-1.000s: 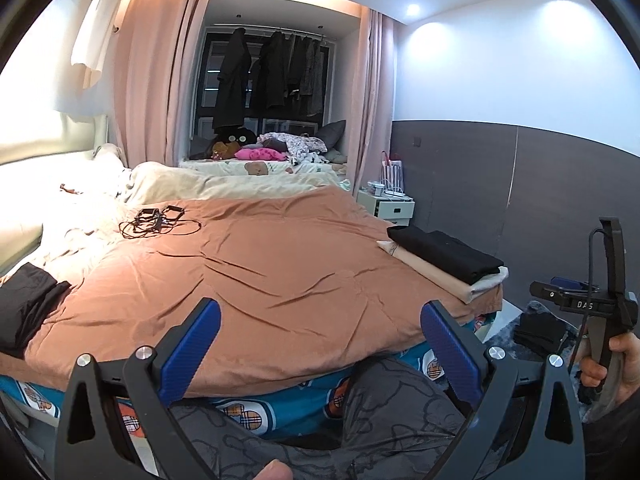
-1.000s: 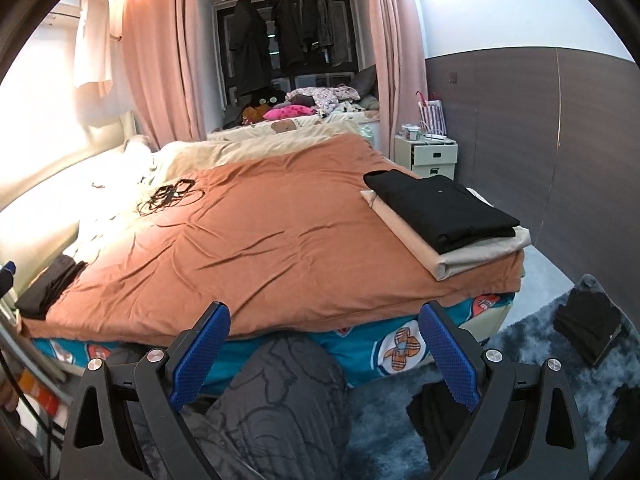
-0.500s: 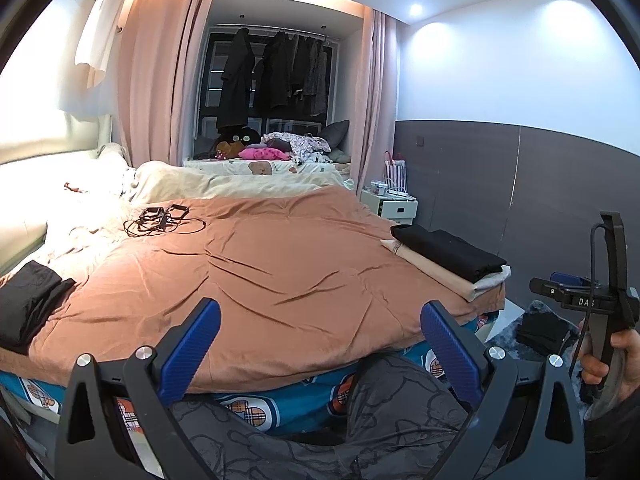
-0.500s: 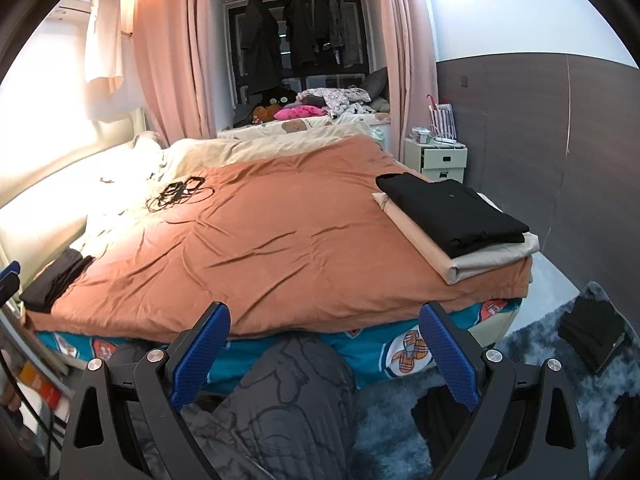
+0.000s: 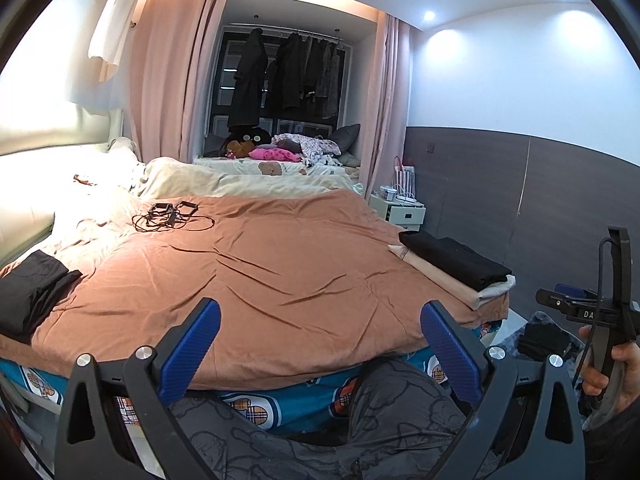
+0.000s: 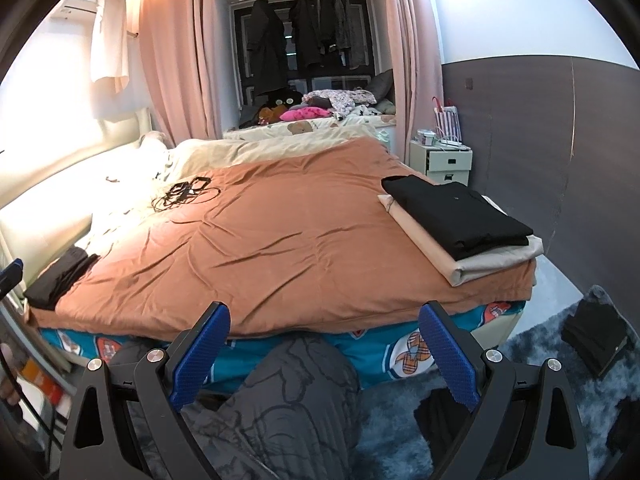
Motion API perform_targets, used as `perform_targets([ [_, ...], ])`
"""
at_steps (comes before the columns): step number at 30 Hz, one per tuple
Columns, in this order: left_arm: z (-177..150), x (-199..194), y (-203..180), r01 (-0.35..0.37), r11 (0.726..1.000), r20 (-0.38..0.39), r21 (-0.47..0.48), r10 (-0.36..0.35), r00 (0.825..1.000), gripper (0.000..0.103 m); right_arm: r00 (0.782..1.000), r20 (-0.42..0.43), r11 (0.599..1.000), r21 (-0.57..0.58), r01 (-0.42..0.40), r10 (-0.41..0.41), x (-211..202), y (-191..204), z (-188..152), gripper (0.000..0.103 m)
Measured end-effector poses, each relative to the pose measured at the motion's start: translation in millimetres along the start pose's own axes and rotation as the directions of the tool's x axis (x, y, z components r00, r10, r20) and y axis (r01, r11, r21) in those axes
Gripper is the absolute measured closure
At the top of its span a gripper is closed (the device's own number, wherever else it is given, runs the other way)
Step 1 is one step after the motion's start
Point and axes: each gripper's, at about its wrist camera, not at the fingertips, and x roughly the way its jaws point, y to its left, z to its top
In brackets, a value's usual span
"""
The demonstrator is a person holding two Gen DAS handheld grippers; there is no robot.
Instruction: Fold large clothes
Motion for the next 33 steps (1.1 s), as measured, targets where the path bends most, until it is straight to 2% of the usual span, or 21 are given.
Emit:
perform_targets([
  [20, -1.9, 0.2, 2.3, 0.007, 1.0, -0.007, -0.003, -0.007, 1.0, 0.001, 1.0, 0.006, 1.0, 0.009, -0.012, 0.012, -1.6, -10.0, -1.1, 0.008],
  [24, -2.2, -2.1, 4.6, 0.03, 0.999, -0.001, -0.011, -0.03, 1.0, 0.001, 1.0, 0.007, 1.0, 0.011, -0.014, 0.014, -1.3, -10.2, -0.8, 0.008],
  [33, -1.6, -3.4, 2.7, 0.036, 0.999, 0.005, 0.011, -0.036, 0.999, 0.001, 1.0, 0.008, 1.0, 0.02, -0.009, 0.009, -1.5, -9.9, -1.9, 0.008],
])
